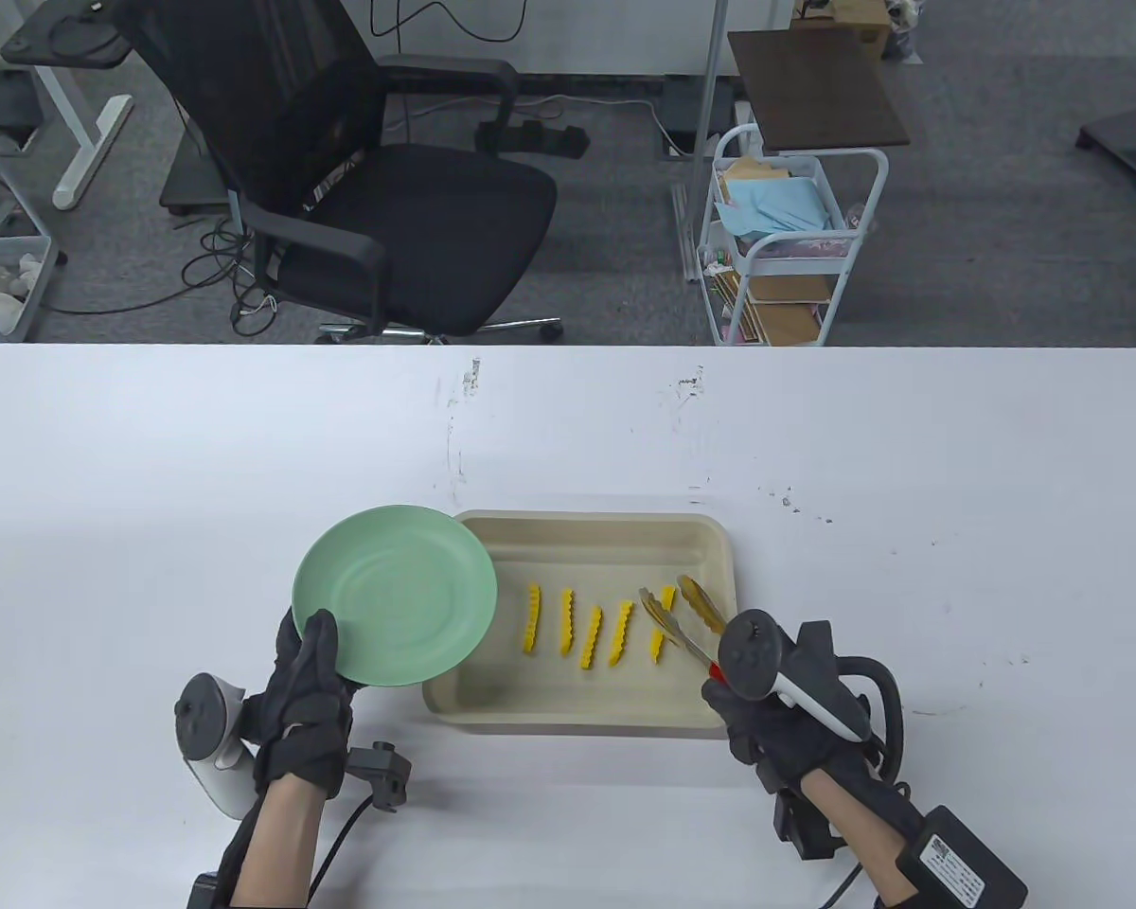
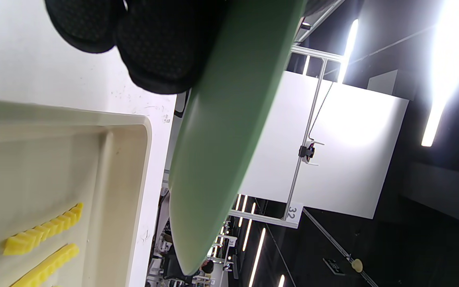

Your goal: Hold plate and receive fries gripped by tongs from baking tray

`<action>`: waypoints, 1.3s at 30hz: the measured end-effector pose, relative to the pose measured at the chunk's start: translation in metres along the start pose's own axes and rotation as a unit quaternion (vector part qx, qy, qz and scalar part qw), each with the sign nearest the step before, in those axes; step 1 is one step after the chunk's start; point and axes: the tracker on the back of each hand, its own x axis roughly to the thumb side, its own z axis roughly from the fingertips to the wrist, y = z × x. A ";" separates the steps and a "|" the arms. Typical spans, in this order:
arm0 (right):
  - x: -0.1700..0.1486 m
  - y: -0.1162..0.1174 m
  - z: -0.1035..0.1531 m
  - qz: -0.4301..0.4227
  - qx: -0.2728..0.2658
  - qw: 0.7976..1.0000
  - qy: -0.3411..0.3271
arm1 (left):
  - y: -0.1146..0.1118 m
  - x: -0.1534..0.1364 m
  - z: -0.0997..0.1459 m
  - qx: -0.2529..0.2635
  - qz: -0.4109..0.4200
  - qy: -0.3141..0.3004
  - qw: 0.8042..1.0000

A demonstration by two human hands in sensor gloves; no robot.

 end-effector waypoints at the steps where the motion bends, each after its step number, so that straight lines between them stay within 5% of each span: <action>1: 0.001 0.001 -0.001 0.004 0.008 1.000 0.001 | 0.000 0.000 0.000 -0.002 0.005 0.002 1.000; 16: 0.001 0.001 -0.008 0.003 -0.043 0.999 -0.005 | -0.003 -0.003 0.000 -0.009 0.020 0.015 1.000; 23: 0.004 -0.038 0.012 -0.034 -0.140 0.989 -0.030 | -0.005 -0.004 0.000 -0.013 0.018 0.019 1.000; 30: 0.044 -0.070 0.036 -0.074 -0.162 0.977 -0.121 | -0.008 -0.005 -0.001 -0.020 0.009 0.023 0.999; 39: 0.100 -0.060 0.028 -0.009 -0.136 0.977 -0.165 | -0.018 -0.009 -0.001 -0.056 -0.001 0.033 0.998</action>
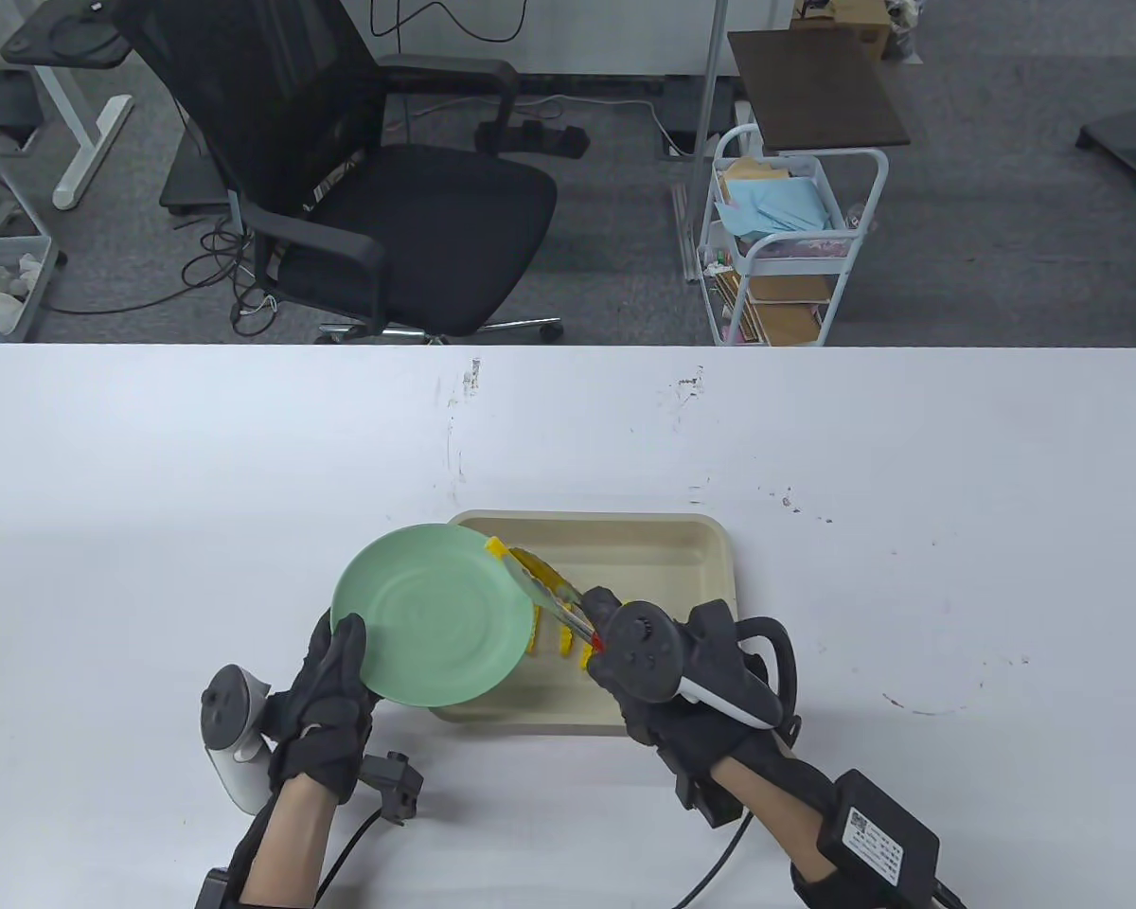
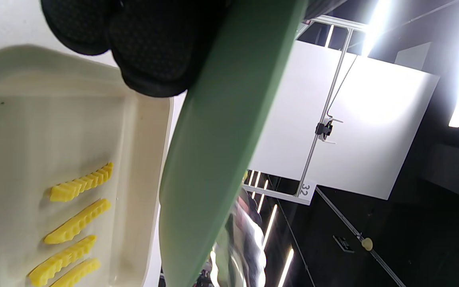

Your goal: Hold plate and receive fries gripped by tongs from baking tray

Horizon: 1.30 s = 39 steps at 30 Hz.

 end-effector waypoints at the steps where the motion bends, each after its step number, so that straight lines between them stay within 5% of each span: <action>1: 0.002 0.002 -0.002 0.005 0.001 1.000 0.000 | -0.001 0.000 0.000 -0.002 0.000 0.001 1.000; 17: 0.012 0.011 -0.010 0.038 0.018 0.999 -0.006 | -0.003 0.000 0.000 -0.018 -0.015 0.005 1.000; 27: -0.031 -0.005 0.016 -0.003 -0.017 0.998 0.057 | 0.000 0.002 0.000 -0.001 -0.017 0.001 1.000; 39: -0.078 0.056 0.010 -0.006 0.116 0.983 0.141 | 0.004 0.005 0.001 0.008 -0.015 -0.005 1.000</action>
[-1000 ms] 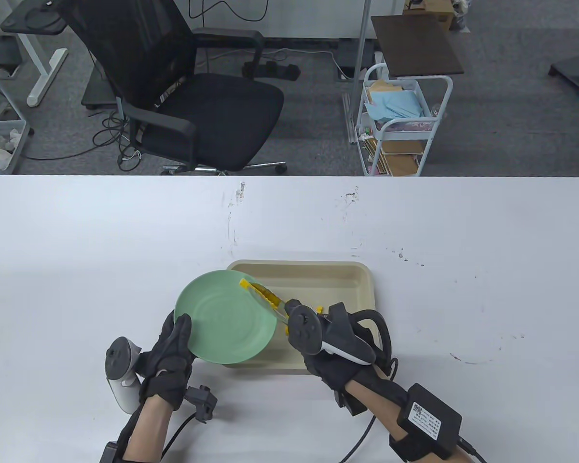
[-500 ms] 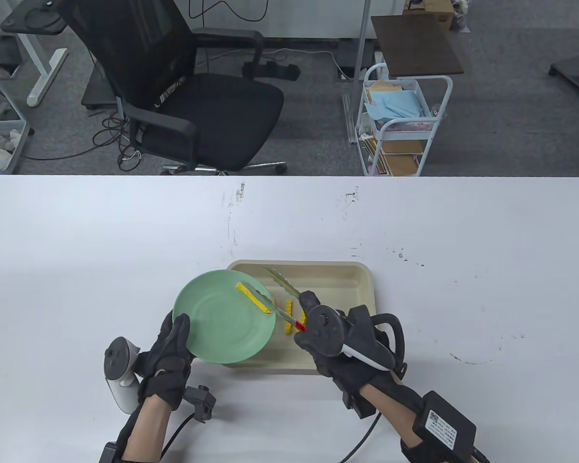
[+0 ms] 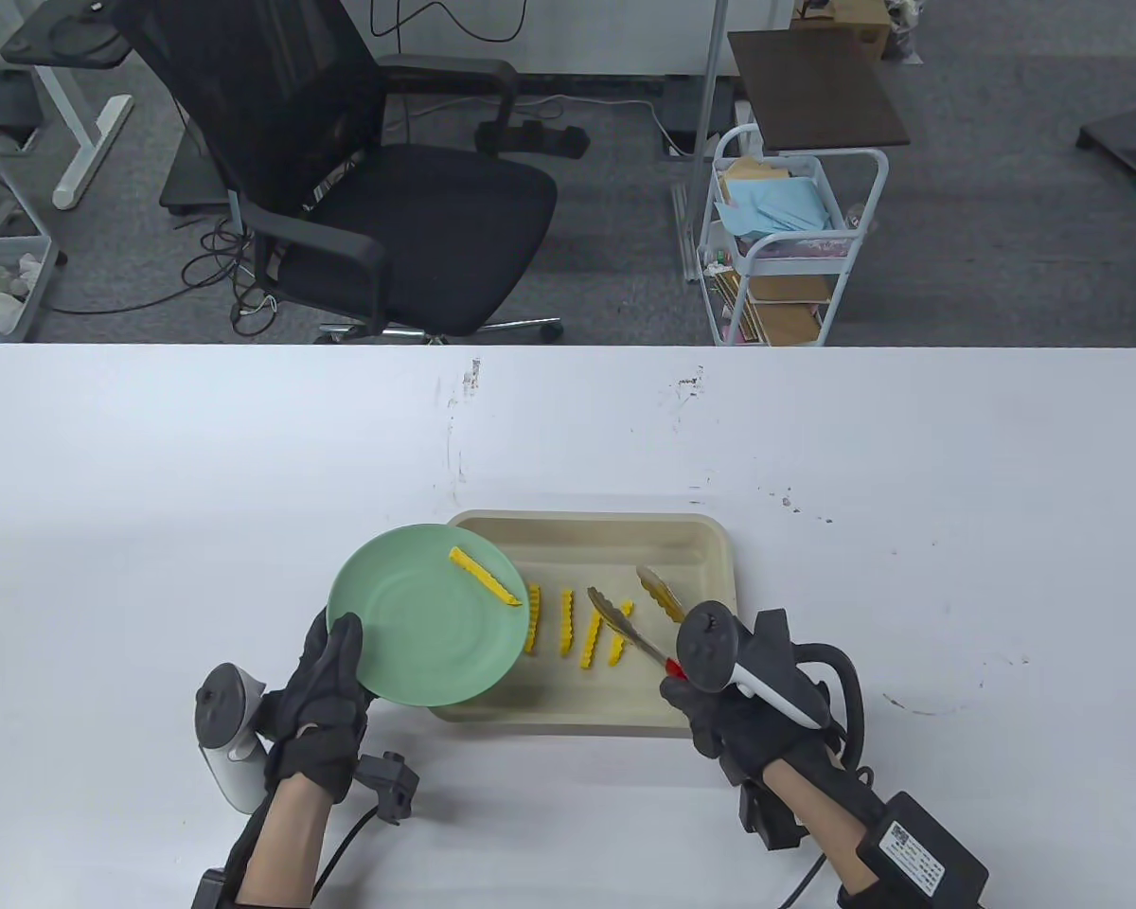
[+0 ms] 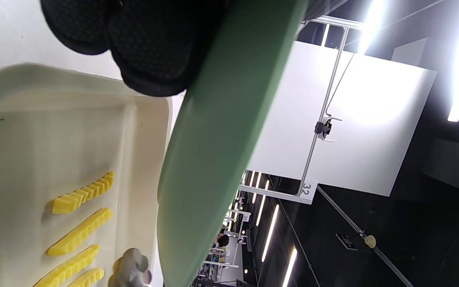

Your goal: Hold plate and receive fries gripped by tongs from baking tray

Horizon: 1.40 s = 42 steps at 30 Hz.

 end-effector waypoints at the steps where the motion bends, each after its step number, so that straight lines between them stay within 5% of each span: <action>1: 0.001 0.003 -0.001 0.002 0.002 1.000 0.002 | 0.000 0.000 0.000 0.000 0.000 0.000 1.000; 16: 0.008 0.008 -0.004 0.055 -0.042 0.998 0.009 | 0.003 0.001 0.000 0.005 -0.006 -0.002 1.000; 25: -0.009 0.002 -0.011 -0.005 -0.061 0.998 -0.004 | 0.004 0.001 0.000 0.010 0.000 -0.002 1.000; 34: -0.010 -0.035 0.005 -0.056 -0.118 0.991 -0.033 | 0.003 0.002 0.001 0.006 0.004 -0.001 1.000; 42: 0.045 -0.074 0.041 -0.074 -0.166 0.974 -0.136 | 0.003 0.000 0.000 -0.001 0.013 0.004 1.000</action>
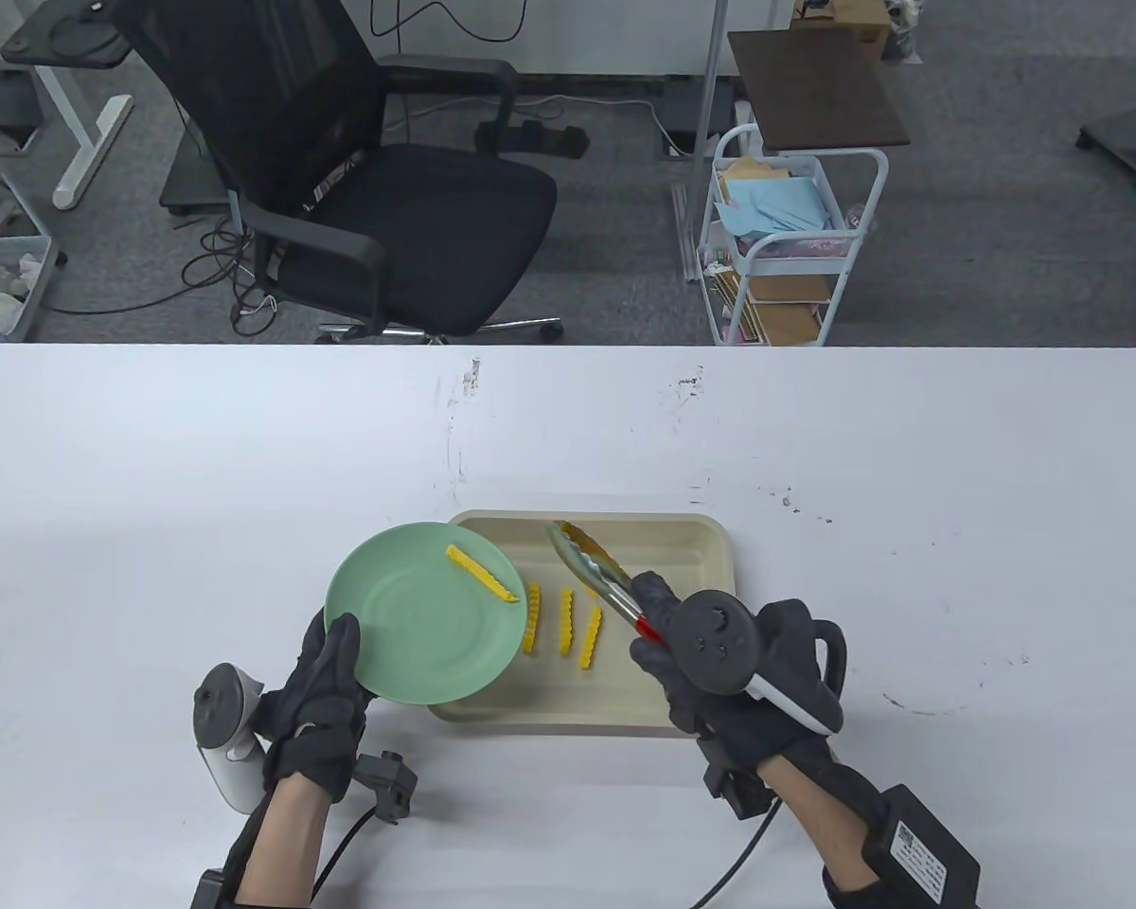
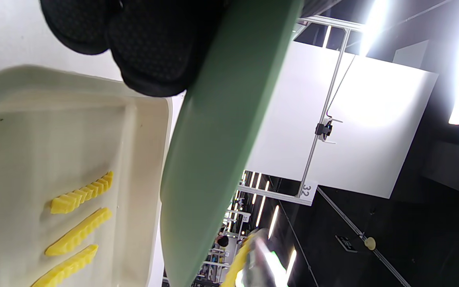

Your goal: Hold plate and receive fries gripped by tongs from baking tray

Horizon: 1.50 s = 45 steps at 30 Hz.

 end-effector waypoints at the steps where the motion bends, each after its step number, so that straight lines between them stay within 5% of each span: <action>1: 0.011 0.000 -0.001 0.005 0.004 1.000 -0.013 | 0.000 -0.001 0.000 -0.002 0.010 0.002 1.000; 14: 0.083 0.053 -0.031 0.108 0.034 0.991 -0.068 | -0.001 -0.003 0.000 -0.004 0.003 0.006 1.000; 25: 0.083 0.050 -0.027 0.108 0.039 0.990 -0.075 | -0.001 -0.003 -0.001 -0.006 0.012 0.008 1.000; 35: 0.022 0.006 -0.007 0.038 0.010 0.999 0.019 | 0.002 -0.002 -0.001 0.004 0.015 0.004 1.000; 45: -0.045 0.044 -0.006 0.063 0.121 0.983 0.125 | 0.004 -0.001 -0.001 0.007 0.009 0.000 1.000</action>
